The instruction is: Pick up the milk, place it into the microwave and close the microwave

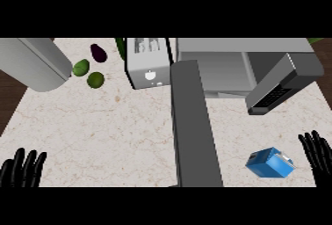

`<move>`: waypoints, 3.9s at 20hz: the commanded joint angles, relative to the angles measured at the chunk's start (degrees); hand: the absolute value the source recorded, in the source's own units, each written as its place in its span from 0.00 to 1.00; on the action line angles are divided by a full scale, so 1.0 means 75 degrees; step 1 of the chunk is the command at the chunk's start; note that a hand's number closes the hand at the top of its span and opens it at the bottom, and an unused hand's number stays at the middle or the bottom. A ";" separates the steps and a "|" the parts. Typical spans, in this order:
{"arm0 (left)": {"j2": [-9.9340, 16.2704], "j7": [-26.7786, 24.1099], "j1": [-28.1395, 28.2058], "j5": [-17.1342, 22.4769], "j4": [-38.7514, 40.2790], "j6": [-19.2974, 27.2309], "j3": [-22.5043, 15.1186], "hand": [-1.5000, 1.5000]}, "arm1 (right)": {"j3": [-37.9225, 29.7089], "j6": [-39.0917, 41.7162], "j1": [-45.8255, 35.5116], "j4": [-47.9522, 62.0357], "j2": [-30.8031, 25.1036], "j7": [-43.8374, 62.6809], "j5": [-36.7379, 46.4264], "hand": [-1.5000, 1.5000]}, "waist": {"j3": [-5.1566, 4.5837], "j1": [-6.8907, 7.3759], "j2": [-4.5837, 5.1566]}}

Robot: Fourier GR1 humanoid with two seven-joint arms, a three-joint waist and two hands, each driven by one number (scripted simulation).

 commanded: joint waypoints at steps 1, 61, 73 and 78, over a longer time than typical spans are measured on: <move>0.0166 0.0079 -0.0258 0.0322 0.0087 -0.0100 0.0446 0.00 | -0.0149 0.0715 -0.0424 0.1037 -0.0523 -0.1019 -0.0035 0.00 | 0.0001 -0.0010 0.0006; 0.0251 0.0142 -0.0299 0.0778 0.0165 -0.0376 0.1005 0.00 | 0.0854 -0.0275 -0.4616 0.7205 -0.0298 -0.1330 -0.1746 1.00 | 0.0003 0.0038 0.0019; -0.0043 -0.0644 0.0264 0.0569 0.0667 -0.0788 0.1030 0.00 | 0.2188 -0.1138 -0.2617 0.2766 0.0346 0.0626 -0.1569 1.00 | -0.0016 -0.0130 -0.0040; -0.0029 -0.0673 0.0761 0.0894 0.0189 -0.1028 0.1148 0.00 | 0.2701 -0.1843 -0.1422 0.0400 0.0805 0.1983 -0.1680 1.00 | -0.0015 -0.0116 -0.0043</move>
